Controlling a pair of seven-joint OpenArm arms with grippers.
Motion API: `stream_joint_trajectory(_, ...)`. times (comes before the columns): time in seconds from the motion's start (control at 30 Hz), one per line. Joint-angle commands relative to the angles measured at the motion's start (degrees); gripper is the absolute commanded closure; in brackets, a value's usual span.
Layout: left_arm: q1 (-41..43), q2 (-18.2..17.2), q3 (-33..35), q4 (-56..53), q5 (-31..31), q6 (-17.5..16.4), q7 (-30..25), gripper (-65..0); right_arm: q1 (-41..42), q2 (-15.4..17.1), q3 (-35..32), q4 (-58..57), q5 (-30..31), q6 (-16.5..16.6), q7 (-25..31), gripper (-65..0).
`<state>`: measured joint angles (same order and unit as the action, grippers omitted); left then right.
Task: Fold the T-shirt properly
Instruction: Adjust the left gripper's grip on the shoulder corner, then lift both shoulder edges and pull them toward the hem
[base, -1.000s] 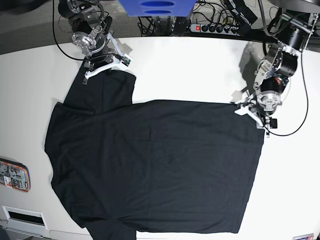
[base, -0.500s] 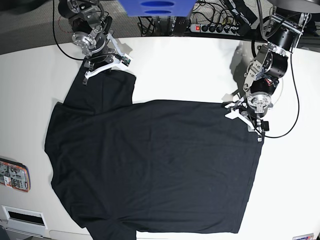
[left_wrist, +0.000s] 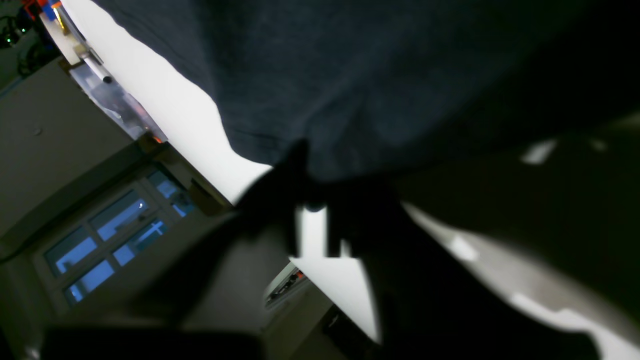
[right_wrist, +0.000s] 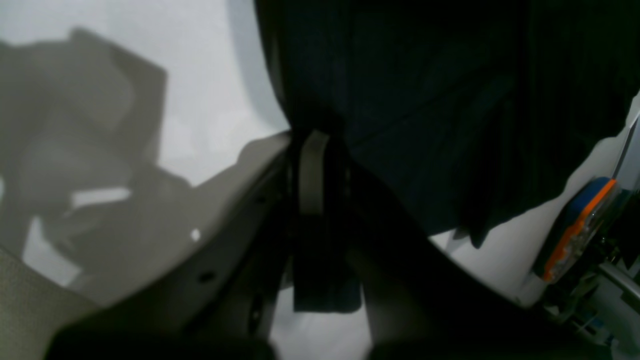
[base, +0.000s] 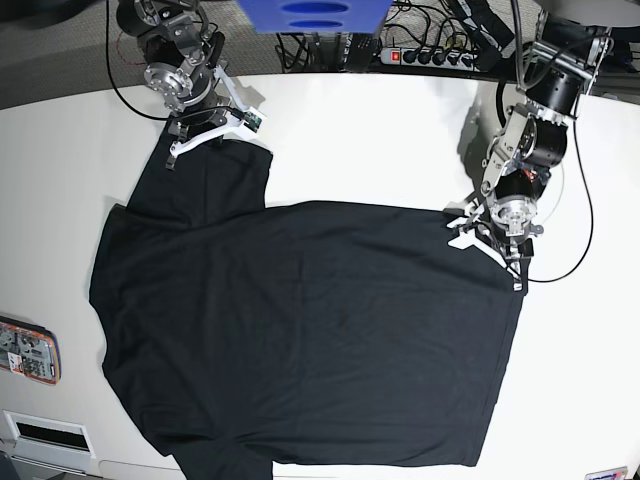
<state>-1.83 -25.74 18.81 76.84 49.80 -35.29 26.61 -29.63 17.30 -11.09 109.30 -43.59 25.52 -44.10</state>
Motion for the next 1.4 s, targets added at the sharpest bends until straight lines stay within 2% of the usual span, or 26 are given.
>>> stream_joint_trajectory(0.0,1.4,0.5,0.8,-1.2,-6.0,-4.7,-3.6,0.0,-0.4,0.2,-0.1,0.5,1.0,1.1,0.0,0.0)
stream_joint_trajectory(0.17,1.4,0.5,0.7,-1.0,-6.0,-4.7,-3.6,0.0,-0.4,0.2,-0.1,0.5,1.0,1.1,0.0,0.0)
stream_joint_trajectory(0.3,3.1,0.1,0.3,4.3,-6.0,-4.7,-3.4,0.0,-0.4,0.2,-0.1,0.6,1.0,1.0,0.2,0.0)
stream_joint_trajectory(0.5,6.7,-0.2,-5.7,13.0,-5.9,-4.7,-3.4,0.0,-0.4,0.2,0.3,1.3,0.9,1.0,0.2,0.0)
stream_joint_trajectory(0.93,7.3,-0.4,-14.8,14.2,-5.9,-4.7,-3.6,0.0,3.0,0.2,5.0,2.6,0.9,1.0,0.3,0.0)
stream_joint_trajectory(1.17,8.3,-0.4,-20.3,21.9,-5.9,-4.7,-3.6,0.0,5.6,0.2,6.4,2.7,0.9,1.0,0.3,0.0)
stream_joint_trajectory(1.3,8.3,-0.5,-23.4,25.5,-5.9,-4.7,-3.6,0.0,6.0,-1.3,8.1,3.4,0.9,1.0,0.6,0.0)
stream_joint_trajectory(1.37,8.1,-0.5,-24.1,25.9,-5.9,-4.7,-3.6,0.0,6.3,-2.6,10.1,3.5,0.9,1.0,2.7,0.0)
